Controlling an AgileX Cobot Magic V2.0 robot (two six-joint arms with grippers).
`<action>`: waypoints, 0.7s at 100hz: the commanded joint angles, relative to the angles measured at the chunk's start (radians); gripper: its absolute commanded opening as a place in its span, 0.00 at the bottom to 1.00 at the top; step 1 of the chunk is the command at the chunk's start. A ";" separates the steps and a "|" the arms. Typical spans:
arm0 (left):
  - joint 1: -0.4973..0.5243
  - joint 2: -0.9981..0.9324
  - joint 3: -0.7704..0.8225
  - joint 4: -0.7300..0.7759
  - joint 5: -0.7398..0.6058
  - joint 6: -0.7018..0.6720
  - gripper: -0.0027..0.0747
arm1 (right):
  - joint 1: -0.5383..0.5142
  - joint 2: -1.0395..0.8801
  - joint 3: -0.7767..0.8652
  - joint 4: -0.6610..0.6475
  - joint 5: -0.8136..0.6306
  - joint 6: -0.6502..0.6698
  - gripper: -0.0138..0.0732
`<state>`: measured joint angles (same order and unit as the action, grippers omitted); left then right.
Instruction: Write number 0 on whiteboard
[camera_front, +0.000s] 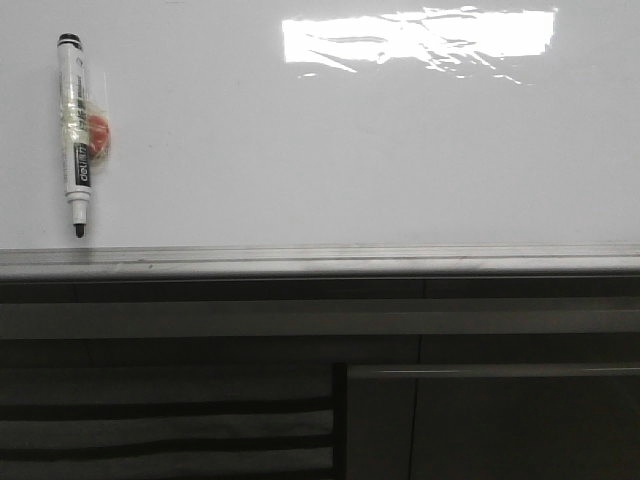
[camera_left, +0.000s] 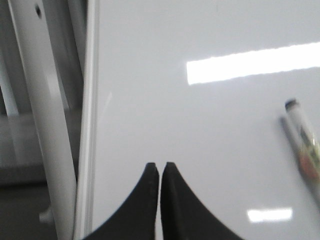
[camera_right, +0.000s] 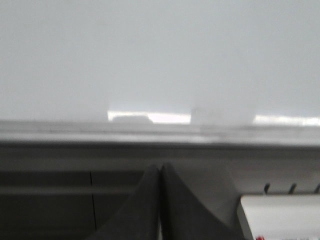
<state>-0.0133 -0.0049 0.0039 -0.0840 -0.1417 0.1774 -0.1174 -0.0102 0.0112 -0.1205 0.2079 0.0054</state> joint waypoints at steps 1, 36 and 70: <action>-0.004 -0.026 0.031 -0.007 -0.185 -0.007 0.01 | -0.001 -0.020 0.012 -0.016 -0.208 -0.005 0.09; -0.004 -0.026 0.023 -0.072 -0.293 -0.018 0.01 | -0.001 -0.020 0.010 0.100 -0.632 0.003 0.09; -0.004 0.256 -0.281 -0.171 0.231 -0.025 0.01 | -0.001 0.110 -0.429 0.191 0.281 0.017 0.09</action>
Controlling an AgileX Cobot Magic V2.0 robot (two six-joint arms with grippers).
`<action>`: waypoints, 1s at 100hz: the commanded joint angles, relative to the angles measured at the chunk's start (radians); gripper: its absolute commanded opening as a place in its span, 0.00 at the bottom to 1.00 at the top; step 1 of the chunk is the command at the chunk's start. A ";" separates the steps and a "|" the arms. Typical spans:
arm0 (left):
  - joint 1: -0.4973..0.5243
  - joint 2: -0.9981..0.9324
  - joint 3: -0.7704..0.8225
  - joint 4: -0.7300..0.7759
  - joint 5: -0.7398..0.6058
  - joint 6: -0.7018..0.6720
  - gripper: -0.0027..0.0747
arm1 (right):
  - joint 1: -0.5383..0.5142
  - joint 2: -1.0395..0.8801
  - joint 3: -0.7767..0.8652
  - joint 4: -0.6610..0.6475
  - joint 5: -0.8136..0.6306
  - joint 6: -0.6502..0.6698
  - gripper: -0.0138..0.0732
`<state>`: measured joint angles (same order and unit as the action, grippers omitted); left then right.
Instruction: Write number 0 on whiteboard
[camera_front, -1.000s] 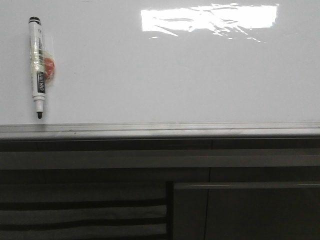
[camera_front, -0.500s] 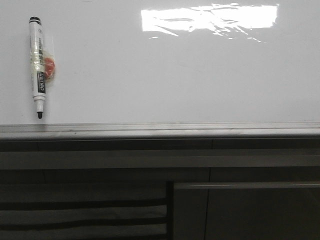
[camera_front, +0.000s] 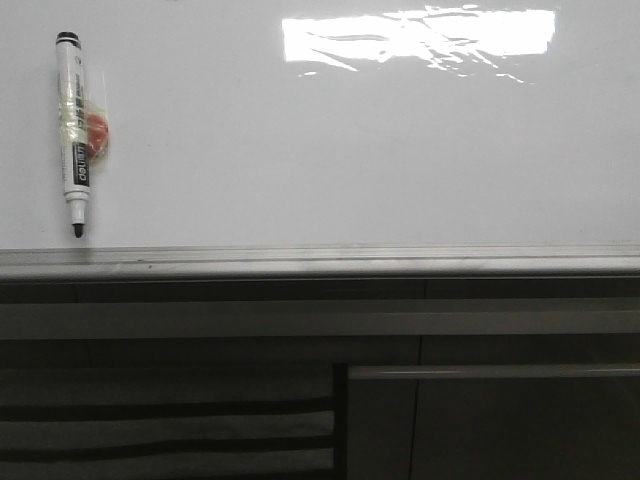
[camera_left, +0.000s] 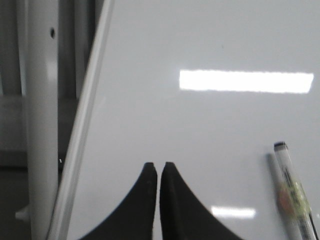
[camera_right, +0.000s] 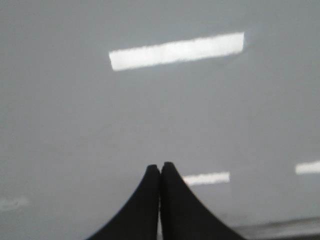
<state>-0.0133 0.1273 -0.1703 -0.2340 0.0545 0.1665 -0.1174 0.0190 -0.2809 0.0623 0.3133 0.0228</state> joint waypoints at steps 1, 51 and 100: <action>-0.004 0.147 -0.121 -0.032 0.035 -0.014 0.01 | -0.001 0.097 -0.155 0.011 0.188 0.000 0.09; -0.106 0.485 -0.202 -0.070 -0.173 -0.014 0.03 | -0.001 0.281 -0.237 0.011 0.289 0.000 0.09; -0.496 0.749 -0.202 -0.236 -0.365 -0.090 0.63 | 0.170 0.281 -0.057 0.011 0.101 0.000 0.09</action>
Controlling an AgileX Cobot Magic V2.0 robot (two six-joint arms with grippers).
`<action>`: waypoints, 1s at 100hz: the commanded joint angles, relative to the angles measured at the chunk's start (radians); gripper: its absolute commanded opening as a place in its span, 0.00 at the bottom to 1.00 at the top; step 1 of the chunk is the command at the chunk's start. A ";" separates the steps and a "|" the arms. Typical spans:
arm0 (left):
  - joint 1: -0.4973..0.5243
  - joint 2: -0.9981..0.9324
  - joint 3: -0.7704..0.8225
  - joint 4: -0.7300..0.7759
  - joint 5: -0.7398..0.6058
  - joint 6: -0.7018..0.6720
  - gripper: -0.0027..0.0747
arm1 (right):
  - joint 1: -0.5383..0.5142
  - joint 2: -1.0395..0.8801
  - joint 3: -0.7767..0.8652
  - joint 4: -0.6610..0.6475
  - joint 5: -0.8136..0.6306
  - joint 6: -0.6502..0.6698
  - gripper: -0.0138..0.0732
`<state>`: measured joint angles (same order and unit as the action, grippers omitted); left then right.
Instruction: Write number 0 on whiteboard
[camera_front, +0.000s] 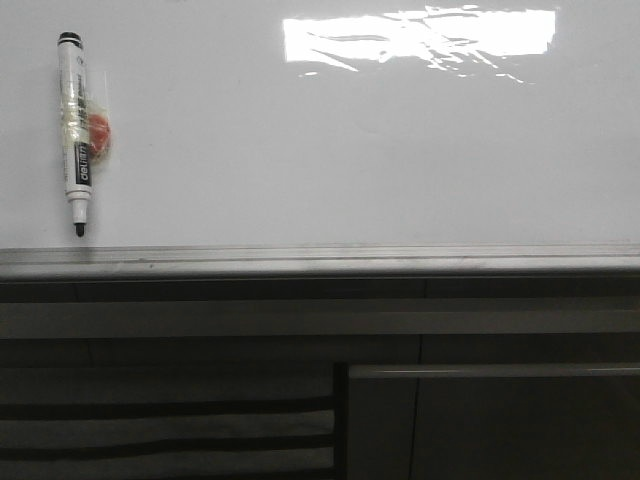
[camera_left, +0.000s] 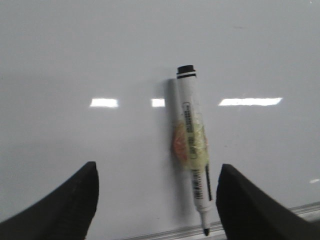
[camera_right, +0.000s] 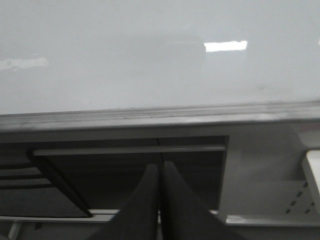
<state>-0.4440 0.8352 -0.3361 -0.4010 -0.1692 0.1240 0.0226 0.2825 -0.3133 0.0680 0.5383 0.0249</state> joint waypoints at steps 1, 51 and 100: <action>-0.071 0.050 -0.037 -0.074 -0.146 -0.048 0.63 | 0.035 0.017 -0.024 0.005 -0.124 -0.002 0.09; -0.266 0.320 -0.037 -0.086 -0.335 -0.036 0.53 | 0.057 0.017 -0.024 0.005 -0.120 -0.002 0.09; -0.269 0.491 -0.037 -0.096 -0.577 -0.072 0.50 | 0.057 0.017 -0.024 0.005 -0.136 -0.002 0.09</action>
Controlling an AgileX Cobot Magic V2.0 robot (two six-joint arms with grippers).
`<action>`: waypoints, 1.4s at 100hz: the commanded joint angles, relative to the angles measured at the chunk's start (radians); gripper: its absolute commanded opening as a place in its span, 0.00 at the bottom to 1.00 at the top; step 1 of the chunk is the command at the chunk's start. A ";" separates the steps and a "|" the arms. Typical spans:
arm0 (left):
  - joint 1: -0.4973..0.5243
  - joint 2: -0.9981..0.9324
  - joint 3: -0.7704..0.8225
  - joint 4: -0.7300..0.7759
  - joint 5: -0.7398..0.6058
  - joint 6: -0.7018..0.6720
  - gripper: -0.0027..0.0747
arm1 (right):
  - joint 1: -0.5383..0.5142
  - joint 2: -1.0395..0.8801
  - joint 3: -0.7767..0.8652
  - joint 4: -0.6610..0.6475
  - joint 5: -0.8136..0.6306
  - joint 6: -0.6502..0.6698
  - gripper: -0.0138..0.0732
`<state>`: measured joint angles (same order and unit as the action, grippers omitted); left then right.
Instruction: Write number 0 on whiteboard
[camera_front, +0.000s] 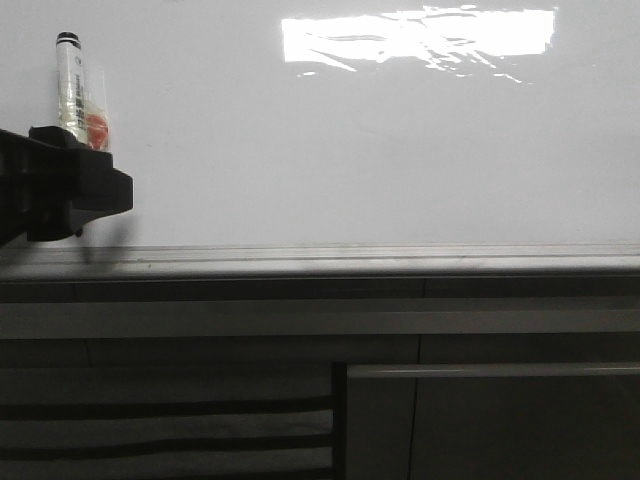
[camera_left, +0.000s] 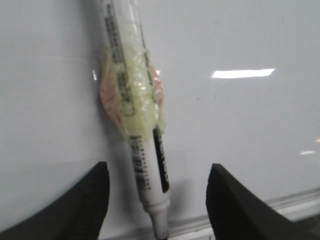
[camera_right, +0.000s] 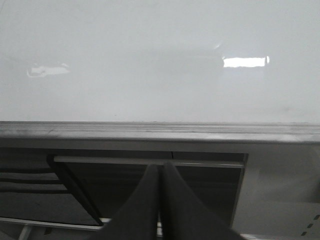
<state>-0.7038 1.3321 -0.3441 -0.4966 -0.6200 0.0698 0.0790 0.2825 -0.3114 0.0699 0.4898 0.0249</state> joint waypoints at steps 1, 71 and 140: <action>-0.009 -0.003 -0.029 0.000 -0.129 -0.017 0.49 | 0.001 0.017 -0.026 0.003 -0.089 -0.002 0.09; -0.014 0.050 -0.029 0.780 -0.268 -0.064 0.01 | 0.244 0.099 -0.198 0.357 0.094 -0.590 0.65; -0.014 -0.183 -0.029 1.241 -0.002 -0.056 0.01 | 0.386 0.540 -0.467 0.746 0.185 -1.039 0.69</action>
<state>-0.7119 1.1739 -0.3496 0.7699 -0.5616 0.0175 0.4613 0.7866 -0.7260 0.6885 0.7175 -0.9236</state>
